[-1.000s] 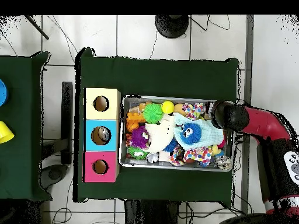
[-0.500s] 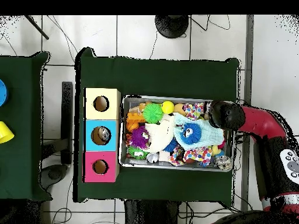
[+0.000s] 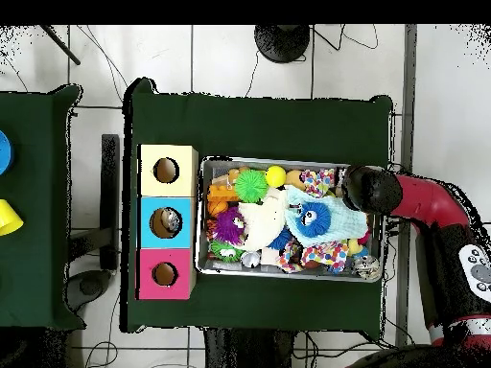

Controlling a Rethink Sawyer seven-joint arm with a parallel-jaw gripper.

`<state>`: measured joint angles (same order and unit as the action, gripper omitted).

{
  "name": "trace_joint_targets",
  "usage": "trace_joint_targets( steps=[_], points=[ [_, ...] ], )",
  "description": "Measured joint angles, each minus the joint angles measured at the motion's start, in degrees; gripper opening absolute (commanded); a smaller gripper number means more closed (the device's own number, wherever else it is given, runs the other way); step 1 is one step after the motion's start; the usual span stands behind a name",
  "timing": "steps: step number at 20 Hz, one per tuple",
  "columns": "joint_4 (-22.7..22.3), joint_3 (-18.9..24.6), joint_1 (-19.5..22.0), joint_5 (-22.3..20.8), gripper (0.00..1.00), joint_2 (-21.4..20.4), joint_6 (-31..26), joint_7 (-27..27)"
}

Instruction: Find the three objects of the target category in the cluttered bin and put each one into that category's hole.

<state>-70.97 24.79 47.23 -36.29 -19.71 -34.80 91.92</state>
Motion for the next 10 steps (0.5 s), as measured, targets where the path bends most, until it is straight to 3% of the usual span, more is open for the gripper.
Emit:
trace_joint_targets(
  steps=[10],
  points=[
    [-0.1, 0.0, 0.0, -0.1, 0.00, -0.3, -0.3, 0.0]
  ],
)
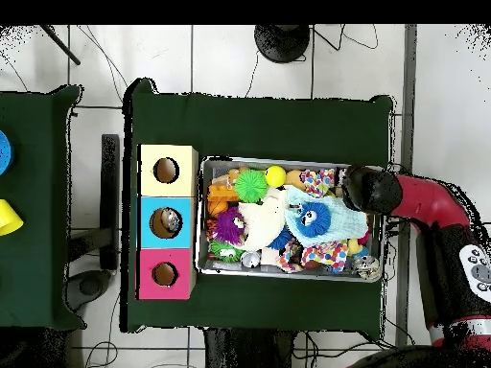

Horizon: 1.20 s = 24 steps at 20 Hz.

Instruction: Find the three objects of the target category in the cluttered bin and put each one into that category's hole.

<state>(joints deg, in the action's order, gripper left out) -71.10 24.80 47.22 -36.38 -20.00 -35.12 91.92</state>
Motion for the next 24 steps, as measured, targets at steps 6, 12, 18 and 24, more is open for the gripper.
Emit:
trace_joint_targets(
  steps=[6, 12, 18, 24],
  points=[
    [-0.4, 0.0, 0.0, 0.0, 0.00, -1.4, -0.5, 0.0],
    [-0.5, 0.0, -0.3, 0.0, 0.00, -2.7, -1.6, 0.0],
    [-0.6, 0.0, -0.4, 0.0, 0.00, -3.2, -2.4, 0.0],
    [-0.6, 0.0, -0.5, 0.0, 0.00, -3.4, -2.4, 0.0]
  ],
)
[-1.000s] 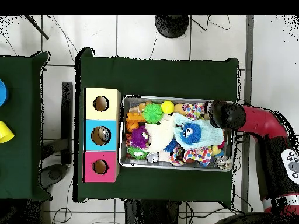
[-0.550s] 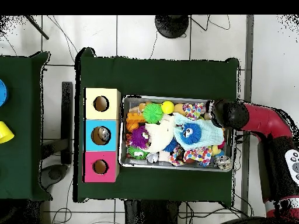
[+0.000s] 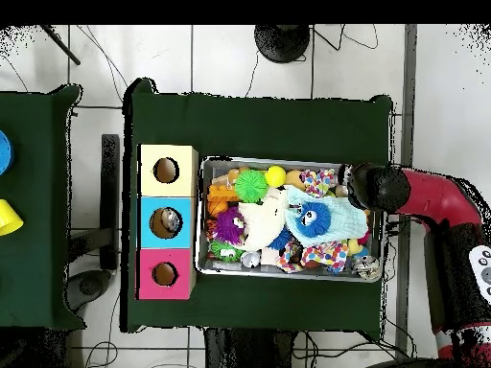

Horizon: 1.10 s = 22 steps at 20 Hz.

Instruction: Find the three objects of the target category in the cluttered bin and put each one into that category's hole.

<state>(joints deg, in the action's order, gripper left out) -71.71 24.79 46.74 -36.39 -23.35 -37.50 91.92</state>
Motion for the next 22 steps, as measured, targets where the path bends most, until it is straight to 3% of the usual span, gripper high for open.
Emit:
trace_joint_targets(
  steps=[1, 2, 22],
  points=[
    [0.0, 0.0, 0.0, 0.0, 0.00, 0.0, 0.0, 0.0],
    [0.0, 0.0, 0.0, -0.1, 1.00, 0.0, 0.0, 0.0],
    [-0.6, 0.0, 0.5, -0.3, 1.00, -0.4, 0.1, 0.0]
  ],
)
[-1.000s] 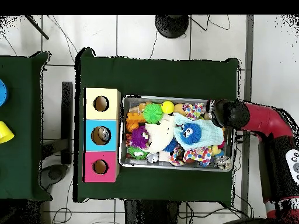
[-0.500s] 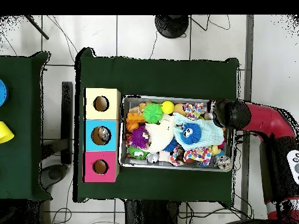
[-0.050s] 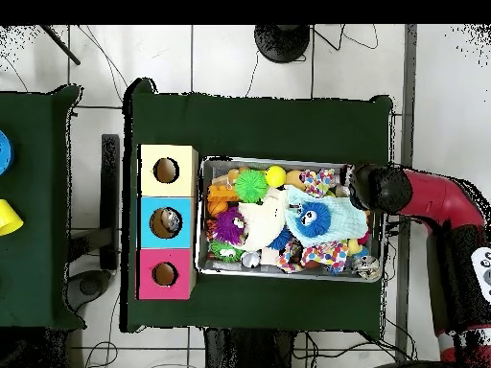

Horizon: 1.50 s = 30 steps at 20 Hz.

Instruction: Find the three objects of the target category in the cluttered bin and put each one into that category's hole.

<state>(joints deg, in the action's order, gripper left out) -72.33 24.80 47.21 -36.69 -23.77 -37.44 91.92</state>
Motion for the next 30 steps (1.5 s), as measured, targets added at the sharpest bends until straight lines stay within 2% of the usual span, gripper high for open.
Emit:
trace_joint_targets(
  steps=[15, 30],
  points=[
    [-3.3, 0.9, 3.8, -1.4, 1.00, 0.0, 1.1, 0.0],
    [-4.4, 1.1, 4.1, -4.0, 1.00, -0.1, 2.1, 0.0]
  ],
)
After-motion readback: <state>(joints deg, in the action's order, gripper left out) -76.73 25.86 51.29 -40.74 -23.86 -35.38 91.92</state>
